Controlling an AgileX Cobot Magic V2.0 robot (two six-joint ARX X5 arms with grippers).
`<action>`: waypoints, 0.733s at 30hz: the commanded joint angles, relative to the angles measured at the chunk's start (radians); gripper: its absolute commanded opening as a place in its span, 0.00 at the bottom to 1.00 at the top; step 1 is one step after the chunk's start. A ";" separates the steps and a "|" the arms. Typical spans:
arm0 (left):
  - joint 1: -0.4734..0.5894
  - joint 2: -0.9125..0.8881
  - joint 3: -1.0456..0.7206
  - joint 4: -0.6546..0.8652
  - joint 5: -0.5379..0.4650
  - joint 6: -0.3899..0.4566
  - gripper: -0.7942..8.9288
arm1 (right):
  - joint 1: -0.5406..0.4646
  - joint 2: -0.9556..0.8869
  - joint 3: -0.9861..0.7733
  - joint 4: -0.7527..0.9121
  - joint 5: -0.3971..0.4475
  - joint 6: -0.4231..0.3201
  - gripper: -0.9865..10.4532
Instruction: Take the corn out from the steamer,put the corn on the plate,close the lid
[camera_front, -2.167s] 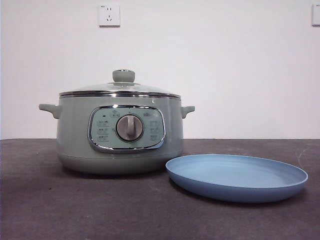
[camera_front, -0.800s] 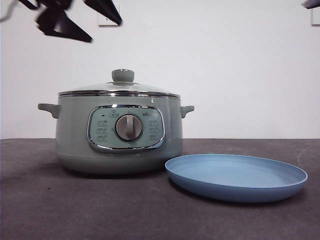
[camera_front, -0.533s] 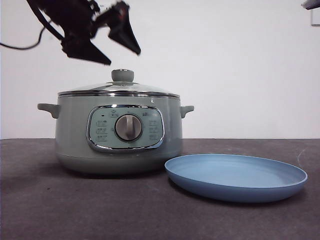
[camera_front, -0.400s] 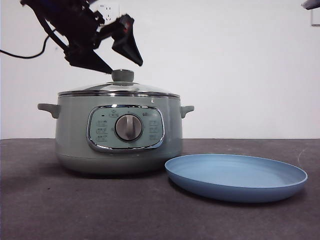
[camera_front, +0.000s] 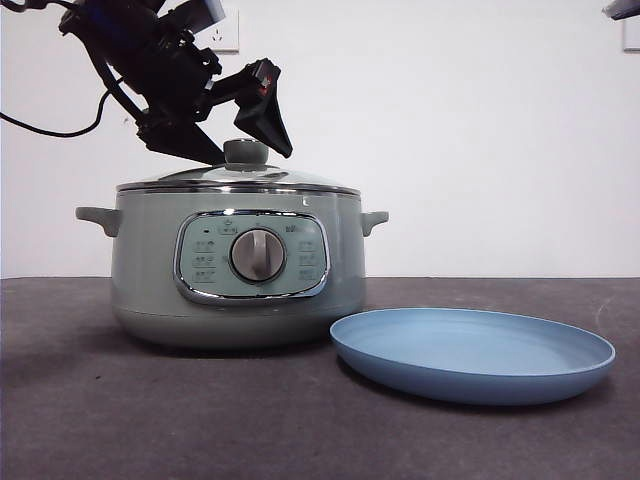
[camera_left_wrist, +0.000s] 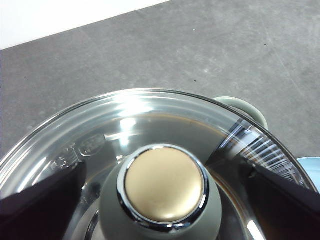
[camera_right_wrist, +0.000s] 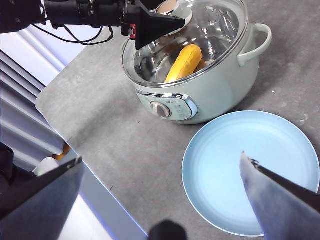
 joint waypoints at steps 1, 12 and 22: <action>-0.004 0.011 0.001 0.011 -0.006 0.011 0.52 | 0.002 -0.001 0.002 0.002 0.003 0.000 0.61; -0.004 0.011 0.001 -0.028 -0.006 0.009 0.27 | 0.002 -0.001 0.002 0.002 0.003 0.000 0.61; -0.004 0.011 0.001 -0.034 0.001 0.004 0.07 | 0.002 -0.001 0.002 0.002 0.003 0.000 0.61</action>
